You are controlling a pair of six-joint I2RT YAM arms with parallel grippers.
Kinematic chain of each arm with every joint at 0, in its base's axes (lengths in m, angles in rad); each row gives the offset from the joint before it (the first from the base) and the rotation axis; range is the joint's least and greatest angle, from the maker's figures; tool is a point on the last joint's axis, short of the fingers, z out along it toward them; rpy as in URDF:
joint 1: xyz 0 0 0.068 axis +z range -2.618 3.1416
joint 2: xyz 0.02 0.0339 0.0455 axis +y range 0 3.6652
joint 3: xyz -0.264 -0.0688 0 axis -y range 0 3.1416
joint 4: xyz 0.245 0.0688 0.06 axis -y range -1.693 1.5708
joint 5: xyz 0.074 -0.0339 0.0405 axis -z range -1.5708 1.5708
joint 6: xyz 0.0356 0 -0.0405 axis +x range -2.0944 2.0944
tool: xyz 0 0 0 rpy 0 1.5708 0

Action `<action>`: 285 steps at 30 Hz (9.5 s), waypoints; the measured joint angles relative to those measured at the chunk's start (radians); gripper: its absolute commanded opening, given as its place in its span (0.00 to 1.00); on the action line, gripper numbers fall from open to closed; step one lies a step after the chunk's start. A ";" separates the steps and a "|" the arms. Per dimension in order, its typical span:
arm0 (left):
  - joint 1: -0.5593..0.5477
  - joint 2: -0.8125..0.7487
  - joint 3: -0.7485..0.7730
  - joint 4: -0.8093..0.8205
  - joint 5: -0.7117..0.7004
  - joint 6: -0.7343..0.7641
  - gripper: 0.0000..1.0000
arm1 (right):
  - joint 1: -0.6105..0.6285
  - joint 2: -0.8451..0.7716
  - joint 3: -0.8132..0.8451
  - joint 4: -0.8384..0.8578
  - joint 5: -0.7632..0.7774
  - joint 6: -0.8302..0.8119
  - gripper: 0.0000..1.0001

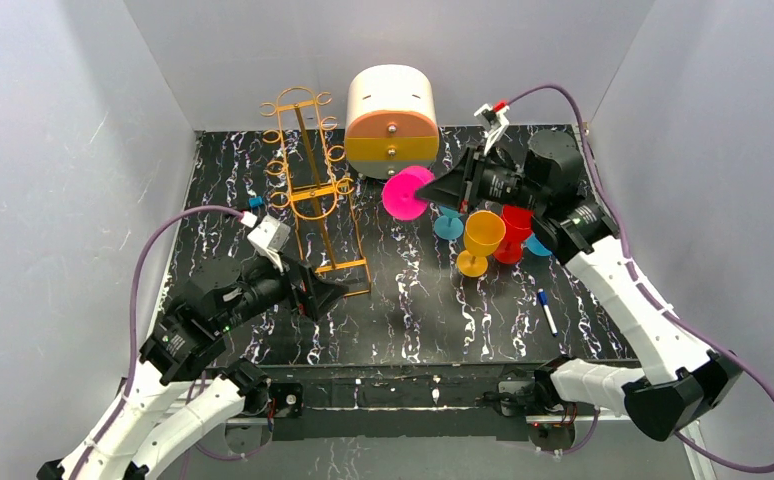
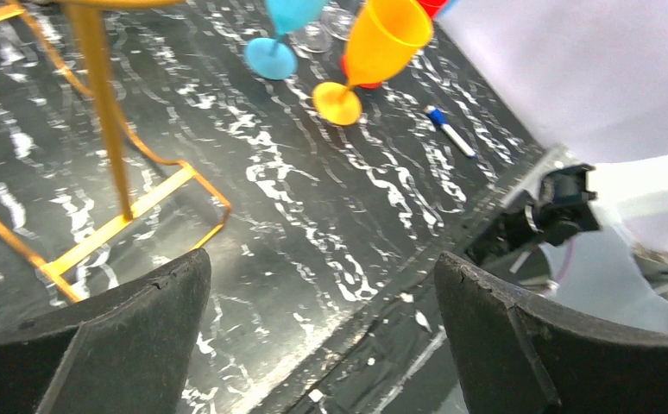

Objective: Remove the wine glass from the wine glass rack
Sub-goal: Place the wine glass at the center of the board.

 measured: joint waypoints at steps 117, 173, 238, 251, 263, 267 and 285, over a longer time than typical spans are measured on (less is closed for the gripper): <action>-0.005 0.176 -0.118 0.341 0.436 -0.028 0.00 | 0.299 -0.325 -0.519 0.393 0.179 -0.016 0.83; -0.005 0.076 -0.156 0.095 0.787 0.716 0.00 | 0.082 0.268 -0.052 -0.048 -0.328 0.085 0.60; -0.006 0.085 -0.134 0.123 0.841 0.686 0.00 | 0.050 0.302 -0.083 0.010 -0.629 0.164 0.01; -0.005 0.044 -0.134 0.128 0.740 0.635 0.81 | 0.055 0.301 -0.093 0.011 -0.552 0.102 0.01; -0.005 -0.032 -0.181 0.154 0.491 0.449 0.98 | 0.050 0.124 -0.143 -0.174 -0.116 -0.139 0.01; -0.005 -0.080 -0.235 0.183 0.248 0.301 0.98 | 0.050 0.014 -0.191 -0.157 -0.010 -0.170 0.01; -0.003 0.042 -0.133 -0.086 -0.778 -0.117 0.98 | 0.050 0.000 -0.180 -0.185 0.239 -0.211 0.01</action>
